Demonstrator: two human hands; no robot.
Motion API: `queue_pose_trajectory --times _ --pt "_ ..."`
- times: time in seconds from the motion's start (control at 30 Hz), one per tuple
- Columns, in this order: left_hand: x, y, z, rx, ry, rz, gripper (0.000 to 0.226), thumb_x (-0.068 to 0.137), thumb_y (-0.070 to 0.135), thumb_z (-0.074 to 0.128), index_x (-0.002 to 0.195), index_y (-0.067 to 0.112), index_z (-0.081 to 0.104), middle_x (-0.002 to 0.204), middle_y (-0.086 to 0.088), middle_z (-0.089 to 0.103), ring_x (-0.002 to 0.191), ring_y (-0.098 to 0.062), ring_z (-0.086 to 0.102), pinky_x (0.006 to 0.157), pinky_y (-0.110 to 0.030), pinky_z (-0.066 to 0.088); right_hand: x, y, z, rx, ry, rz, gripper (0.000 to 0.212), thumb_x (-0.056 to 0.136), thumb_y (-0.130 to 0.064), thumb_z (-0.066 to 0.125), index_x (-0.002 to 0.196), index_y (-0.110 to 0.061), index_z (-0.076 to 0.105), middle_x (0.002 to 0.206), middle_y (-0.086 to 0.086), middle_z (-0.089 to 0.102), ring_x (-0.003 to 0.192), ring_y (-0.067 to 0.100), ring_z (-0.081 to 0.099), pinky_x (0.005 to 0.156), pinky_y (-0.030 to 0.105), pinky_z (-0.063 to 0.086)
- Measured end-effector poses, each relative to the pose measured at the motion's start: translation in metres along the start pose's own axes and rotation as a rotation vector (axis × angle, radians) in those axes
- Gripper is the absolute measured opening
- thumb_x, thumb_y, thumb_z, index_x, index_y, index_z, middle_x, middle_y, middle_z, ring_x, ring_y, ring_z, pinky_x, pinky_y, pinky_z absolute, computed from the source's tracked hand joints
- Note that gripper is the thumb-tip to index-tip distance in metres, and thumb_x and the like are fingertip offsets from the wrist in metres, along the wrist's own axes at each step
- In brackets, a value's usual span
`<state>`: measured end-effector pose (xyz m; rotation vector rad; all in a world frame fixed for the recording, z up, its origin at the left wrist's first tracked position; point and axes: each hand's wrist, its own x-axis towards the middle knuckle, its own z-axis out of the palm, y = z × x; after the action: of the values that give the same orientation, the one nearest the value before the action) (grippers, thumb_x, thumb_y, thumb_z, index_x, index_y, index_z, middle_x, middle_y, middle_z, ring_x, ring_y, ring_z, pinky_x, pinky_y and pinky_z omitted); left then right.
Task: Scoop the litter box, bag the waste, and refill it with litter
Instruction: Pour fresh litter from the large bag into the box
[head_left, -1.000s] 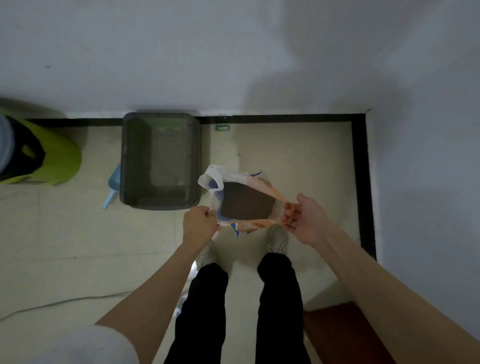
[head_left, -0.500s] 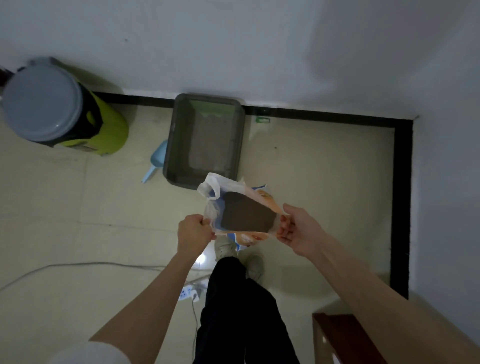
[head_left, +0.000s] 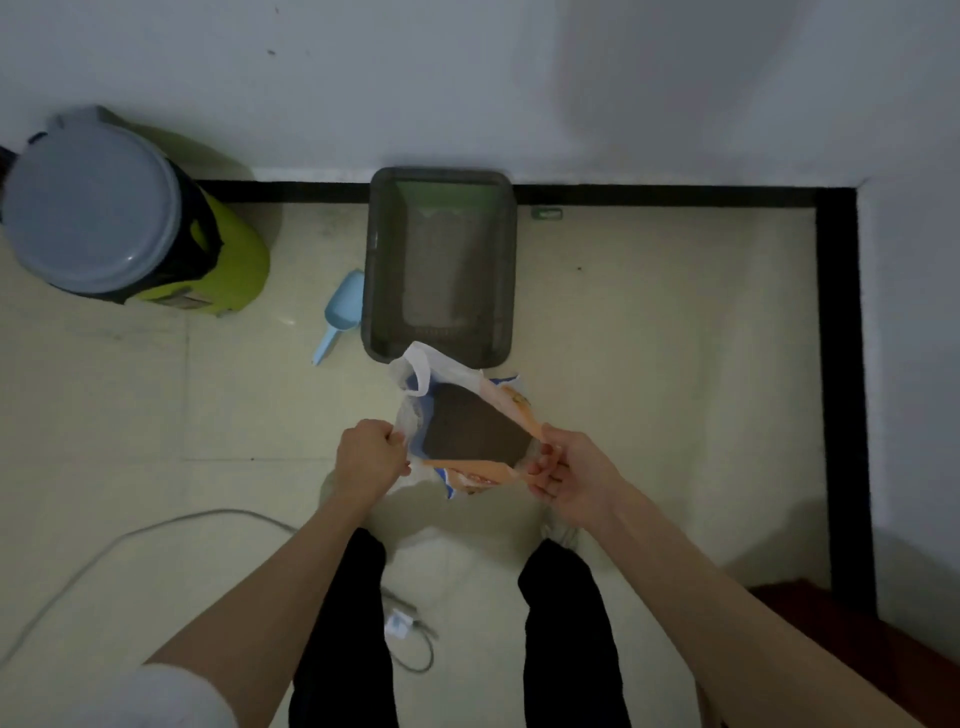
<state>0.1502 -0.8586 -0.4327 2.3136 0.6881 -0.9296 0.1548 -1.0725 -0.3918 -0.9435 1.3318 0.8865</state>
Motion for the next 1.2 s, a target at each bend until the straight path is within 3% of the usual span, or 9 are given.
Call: queue_pose_trajectory --times 0.2,0.3,0.43,0.57,0.7,0.8,0.93,1.07,1.2 --pt "0.063 -0.016 -0.034 0.262 -0.029 0.238 0.021 0.09 0.011 0.05 0.082 -0.002 0.065 0.081 -0.018 0.062 0.085 -0.032 0.061 0.065 -0.028 0.033 0.029 0.061 0.054 0.395 0.009 0.047 0.04 0.096 -0.02 0.043 0.057 -0.011 0.04 0.034 0.0 0.047 0.05 0.013 0.047 0.061 0.024 0.036" --pt "0.087 -0.019 -0.042 0.294 -0.058 0.36 0.026 0.092 0.008 0.044 0.1 0.001 0.067 0.1 -0.019 0.066 0.097 -0.032 0.06 0.075 -0.03 0.039 0.046 0.079 0.081 0.594 -0.006 0.063 0.04 0.096 -0.019 0.041 0.058 -0.008 0.042 0.051 0.007 0.052 0.062 0.017 0.049 0.066 0.025 0.038" --pt "0.086 -0.021 -0.042 0.305 -0.159 0.557 0.037 0.091 0.002 0.045 0.125 0.011 0.057 0.135 -0.009 0.052 0.124 -0.023 0.047 0.107 -0.032 0.035 0.077 0.08 0.109 0.727 -0.031 0.078 0.034 0.096 -0.016 0.039 0.064 -0.009 0.047 0.063 0.005 0.054 0.069 0.015 0.053 0.068 0.026 0.04" --pt "0.089 -0.046 -0.029 0.559 -0.27 0.79 0.052 0.087 0.003 0.05 0.137 0.014 0.042 0.147 -0.004 0.036 0.136 -0.019 0.033 0.108 -0.033 0.032 0.102 0.083 0.124 0.765 -0.105 0.047 0.028 0.096 -0.014 0.042 0.07 -0.008 0.051 0.066 0.007 0.06 0.071 0.018 0.057 0.069 0.027 0.045" --pt "0.096 -0.063 -0.002 0.57 -0.254 0.971 0.056 0.07 0.0 0.07 0.123 0.004 0.055 0.123 -0.019 0.058 0.109 -0.037 0.059 0.082 -0.047 0.053 0.115 0.072 0.115 0.523 -0.09 -0.078 0.024 0.096 -0.015 0.045 0.074 -0.011 0.054 0.056 0.002 0.063 0.066 0.014 0.052 0.077 0.024 0.045" --pt "0.096 -0.054 0.017 0.562 -0.16 0.944 0.056 0.078 0.013 0.07 0.13 0.012 0.051 0.131 -0.015 0.051 0.118 -0.033 0.051 0.091 -0.041 0.044 0.125 0.069 0.103 0.356 -0.023 -0.149 0.018 0.092 -0.022 0.056 0.075 -0.014 0.059 0.069 0.002 0.057 0.063 0.012 0.048 0.064 0.022 0.039" --pt "0.106 -0.037 0.031 0.398 -0.007 0.842 0.022 0.088 0.019 0.059 0.107 0.01 0.066 0.124 -0.01 0.05 0.112 -0.023 0.049 0.092 -0.026 0.038 0.138 0.071 0.083 0.163 0.014 -0.213 0.015 0.091 -0.023 0.056 0.084 -0.012 0.065 0.074 -0.001 0.056 0.07 0.012 0.049 0.069 0.025 0.039" --pt "0.125 -0.029 0.032 0.329 0.108 0.76 0.025 0.09 0.026 0.058 0.105 0.008 0.065 0.117 -0.008 0.051 0.106 -0.018 0.05 0.089 -0.021 0.035 0.15 0.079 0.067 -0.011 0.059 -0.3 0.01 0.091 -0.019 0.054 0.094 -0.013 0.061 0.089 0.003 0.059 0.081 0.015 0.053 0.069 0.024 0.042" --pt "0.135 -0.021 0.036 0.266 0.189 0.667 0.026 0.092 0.027 0.055 0.108 0.009 0.063 0.118 -0.009 0.05 0.105 -0.019 0.052 0.086 -0.02 0.036 0.161 0.089 0.059 -0.199 0.096 -0.439 0.031 0.092 -0.011 0.055 0.122 -0.003 0.056 0.105 0.005 0.054 0.094 0.016 0.049 0.068 0.014 0.041"
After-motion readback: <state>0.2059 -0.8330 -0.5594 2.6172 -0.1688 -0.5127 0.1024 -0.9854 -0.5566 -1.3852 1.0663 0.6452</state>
